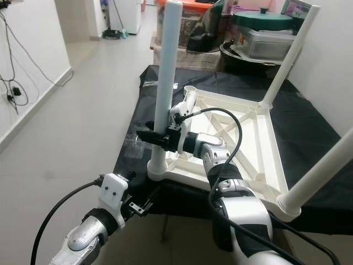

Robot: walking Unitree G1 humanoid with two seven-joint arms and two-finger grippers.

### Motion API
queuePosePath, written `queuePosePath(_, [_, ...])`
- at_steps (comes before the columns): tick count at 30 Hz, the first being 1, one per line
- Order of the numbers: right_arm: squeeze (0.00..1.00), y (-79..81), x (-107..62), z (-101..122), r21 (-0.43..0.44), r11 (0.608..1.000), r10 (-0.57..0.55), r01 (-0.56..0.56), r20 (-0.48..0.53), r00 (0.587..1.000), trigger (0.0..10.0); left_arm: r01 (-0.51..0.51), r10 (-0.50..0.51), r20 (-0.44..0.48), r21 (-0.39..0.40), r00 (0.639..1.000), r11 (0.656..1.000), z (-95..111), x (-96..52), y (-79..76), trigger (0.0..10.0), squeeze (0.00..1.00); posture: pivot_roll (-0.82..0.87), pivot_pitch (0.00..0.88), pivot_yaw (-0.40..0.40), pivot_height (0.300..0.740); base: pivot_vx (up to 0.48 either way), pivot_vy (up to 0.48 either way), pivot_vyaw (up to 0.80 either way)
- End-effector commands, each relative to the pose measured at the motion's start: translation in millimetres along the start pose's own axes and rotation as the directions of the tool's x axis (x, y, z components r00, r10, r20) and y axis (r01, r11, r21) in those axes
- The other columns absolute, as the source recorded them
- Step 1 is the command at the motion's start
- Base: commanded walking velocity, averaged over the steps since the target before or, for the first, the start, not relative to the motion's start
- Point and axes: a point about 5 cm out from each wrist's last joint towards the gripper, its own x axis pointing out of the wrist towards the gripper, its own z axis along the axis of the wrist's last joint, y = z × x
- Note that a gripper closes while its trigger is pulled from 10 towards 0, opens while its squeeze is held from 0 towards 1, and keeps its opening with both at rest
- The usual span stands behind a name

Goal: Building children table

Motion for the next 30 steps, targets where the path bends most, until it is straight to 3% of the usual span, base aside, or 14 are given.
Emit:
queuePosePath(1, [0.0, -3.3, 5.3, -8, -0.017, 0.991, -0.131, 0.13, -0.042, 0.991, 0.0, 0.007, -0.007, -0.001, 0.0, 1.0, 1.0, -2, -0.5, -1.5, 10.0, 0.0, 0.1, 0.0, -0.105, 0.74, 0.0, 0.0, 0.0])
queuePosePath(3, [0.0, -13.3, 2.4, -10, -0.01, 0.948, -0.32, 0.32, -0.042, 0.947, 0.0, 0.007, -0.007, -0.002, -0.001, 1.0, 1.0, -2, -0.4, -1.5, 10.0, 0.0, 0.1, 0.0, -0.102, 0.74, 0.0, 0.0, 0.0])
queuePosePath(6, [0.0, -32.1, -12.1, -16, 0.049, 0.754, -0.652, 0.655, -0.066, 0.756, 0.0, 0.008, -0.008, -0.002, -0.002, 1.0, 1.0, -2, -0.5, -1.2, 10.0, 0.0, 0.09, 0.0, -0.098, 0.74, 0.0, 0.0, 0.0])
queuePosePath(7, [0.0, -39.4, -23.1, -19, 0.057, 0.627, -0.773, 0.777, -0.072, 0.63, 0.0, 0.008, -0.008, -0.003, -0.003, 1.0, 1.0, -2, -0.5, -1.2, 10.0, 0.0, 0.09, 0.0, -0.098, 0.74, 0.0, 0.0, 0.0])
queuePosePath(8, [0.0, -49.1, -47.1, -27, 0.086, 0.361, -0.925, 0.928, -0.088, 0.368, 0.0, 0.009, -0.009, -0.004, -0.004, 1.0, 1.0, -2, -0.3, -1.3, 10.0, 0.0, 0.09, 0.0, -0.098, 0.74, 0.0, 0.0, 0.0])
queuePosePath(12, [0.0, -45.9, -64.4, -41, 0.112, 0.109, -0.988, 0.988, -0.094, 0.12, 0.0, 0.011, -0.011, -0.006, -0.003, 1.0, 1.0, -2, -0.4, -0.7, 10.0, 0.0, 0.09, 0.0, -0.087, 0.74, 0.0, 0.0, 0.0])
queuePosePath(15, [0.0, -38.4, -61.0, -49, 0.123, 0.075, -0.991, 0.99, -0.099, 0.087, 0.0, 0.012, -0.012, -0.007, -0.003, 1.0, 1.0, -2, -0.2, -0.4, 10.0, 0.0, 0.08, 0.0, -0.088, 0.74, 0.0, 0.0, 0.0])
queuePosePath(19, [0.0, -25.0, -43.5, -56, 0.145, 0.127, -0.986, 0.981, -0.09, 0.141, 0.0, 0.012, -0.012, -0.007, -0.003, 1.0, 1.0, -2, 0.2, 0.0, 10.0, 0.0, 0.08, 0.0, -0.089, 0.74, 0.0, 0.0, 0.0])
queuePosePath(20, [0.0, -21.8, -35.1, -56, 0.167, 0.192, -0.976, 0.967, -0.074, 0.207, 6.9, 0.012, -0.012, -0.007, -0.003, 1.0, 1.0, -2, 0.3, 0.1, 10.0, 0.0, 0.08, 0.0, -0.089, 0.74, 0.0, 0.0, 0.0])
queuePosePath(21, [1.0, -18.5, -26.1, -54, 0.191, 0.276, -0.956, 0.942, -0.043, 0.289, 10.0, 0.013, -0.013, -0.008, -0.003, 1.0, 1.0, -2, 0.4, 0.0, 10.0, 0.0, 0.08, 0.0, -0.086, 0.74, 0.0, 0.0, 0.0])
queuePosePath(26, [1.0, -13.9, -14.5, -44, 0.164, 0.31, -0.95, 0.937, 0.026, 0.31, 10.0, 0.014, -0.014, -0.007, -0.004, 1.0, 1.0, -2, 0.8, -0.1, 10.0, 0.0, 0.08, 0.0, -0.089, 0.74, 0.0, 0.0, 0.0])
queuePosePath(27, [0.0, -15.2, -15.8, -39, 0.159, 0.325, -0.946, 0.932, 0.051, 0.321, 10.0, 0.014, -0.014, -0.008, -0.004, 1.0, 1.0, -2, 0.9, -0.1, 10.0, 0.0, 0.07, 0.0, -0.084, 0.74, 0.0, 0.0, 0.0])
queuePosePath(29, [0.0, -17.6, -17.0, -32, 0.17, 0.373, -0.928, 0.912, 0.084, 0.363, 10.0, 0.014, -0.015, -0.008, -0.005, 1.0, 1.0, -2, 1.0, -0.2, 10.0, 0.0, 0.07, 0.0, -0.085, 0.74, 0.0, 0.0, 0.0])
queuePosePath(30, [0.0, -20.2, -15.7, -30, 0.151, 0.451, -0.892, 0.88, 0.074, 0.445, 10.0, 0.015, -0.015, -0.008, -0.005, 1.0, 1.0, -2, 1.3, -0.2, 10.0, 0.0, 0.07, 0.0, -0.088, 0.74, 0.0, 0.0, 0.0])
